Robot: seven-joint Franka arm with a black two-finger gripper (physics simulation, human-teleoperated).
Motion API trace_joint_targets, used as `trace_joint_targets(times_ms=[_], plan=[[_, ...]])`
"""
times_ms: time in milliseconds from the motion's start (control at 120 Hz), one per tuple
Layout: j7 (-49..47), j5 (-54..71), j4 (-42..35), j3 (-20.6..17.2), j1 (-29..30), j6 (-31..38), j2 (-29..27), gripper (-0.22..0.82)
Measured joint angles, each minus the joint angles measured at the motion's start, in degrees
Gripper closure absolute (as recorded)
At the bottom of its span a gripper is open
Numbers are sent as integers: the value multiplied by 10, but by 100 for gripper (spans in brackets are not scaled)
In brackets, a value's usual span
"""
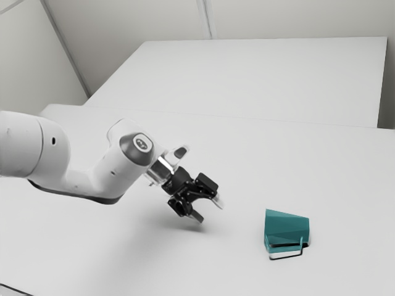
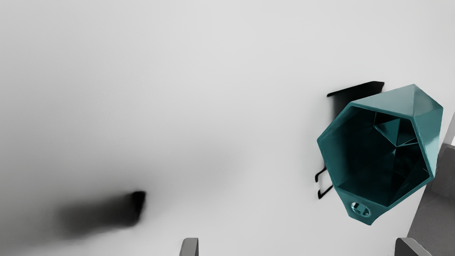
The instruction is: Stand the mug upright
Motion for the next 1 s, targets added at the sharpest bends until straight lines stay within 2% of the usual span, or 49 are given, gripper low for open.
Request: trace_joint_targets(times_ms=[158,508,875,1000], plan=[[-3,-48,2,0,-54,28,13,0],[8,-102,78,0,-90,55,66,0],[37,-157,115,-1,-116,59,112,0],[43,-176,134,-2,-123,59,131,5]])
